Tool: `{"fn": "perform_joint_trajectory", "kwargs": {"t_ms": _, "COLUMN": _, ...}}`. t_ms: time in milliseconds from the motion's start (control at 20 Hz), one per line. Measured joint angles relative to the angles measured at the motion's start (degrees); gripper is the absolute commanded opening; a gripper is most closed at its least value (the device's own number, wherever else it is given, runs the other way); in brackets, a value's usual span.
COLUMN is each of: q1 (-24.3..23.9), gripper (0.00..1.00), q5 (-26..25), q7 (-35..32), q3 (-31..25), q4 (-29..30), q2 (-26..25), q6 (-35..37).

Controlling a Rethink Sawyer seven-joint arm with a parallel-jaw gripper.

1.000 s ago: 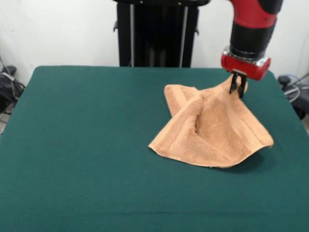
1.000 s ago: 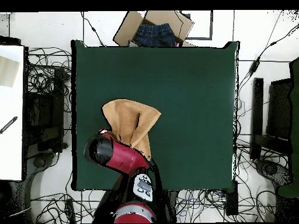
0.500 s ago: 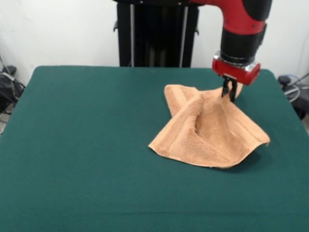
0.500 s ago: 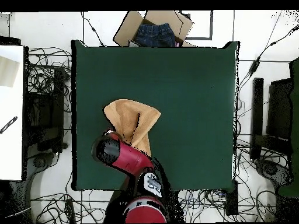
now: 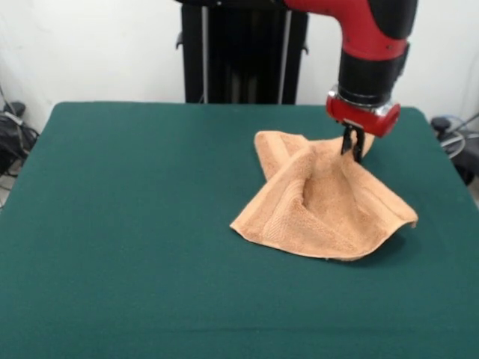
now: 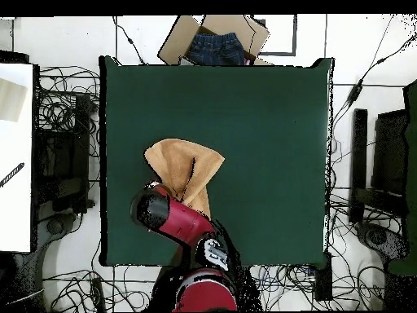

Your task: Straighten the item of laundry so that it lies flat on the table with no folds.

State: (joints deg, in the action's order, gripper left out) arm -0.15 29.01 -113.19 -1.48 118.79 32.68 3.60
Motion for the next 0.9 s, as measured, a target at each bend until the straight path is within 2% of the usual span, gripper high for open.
{"fn": "perform_joint_trajectory", "kwargs": {"t_ms": 300, "q1": -0.4, "gripper": 0.0, "q5": 0.0, "q7": 0.0, "q3": -0.2, "q4": 0.0, "q2": -1.1, "q6": -1.6}}
{"fn": "perform_joint_trajectory", "kwargs": {"t_ms": 500, "q1": 1.5, "gripper": 0.0, "q5": -0.8, "q7": 0.0, "q3": 2.7, "q4": -0.1, "q2": 1.1, "q6": 3.1}}
{"fn": "perform_joint_trajectory", "kwargs": {"t_ms": 700, "q1": 4.2, "gripper": 0.0, "q5": -5.1, "q7": 0.0, "q3": 7.6, "q4": -1.3, "q2": 6.5, "q6": 18.0}}
{"fn": "perform_joint_trajectory", "kwargs": {"t_ms": 750, "q1": 4.4, "gripper": 0.0, "q5": -6.9, "q7": 0.0, "q3": 8.8, "q4": -2.0, "q2": 9.2, "q6": 25.4}}
{"fn": "perform_joint_trajectory", "kwargs": {"t_ms": 900, "q1": 4.0, "gripper": 0.0, "q5": -8.2, "q7": 0.0, "q3": 9.7, "q4": -2.5, "q2": 11.9, "q6": 32.3}}
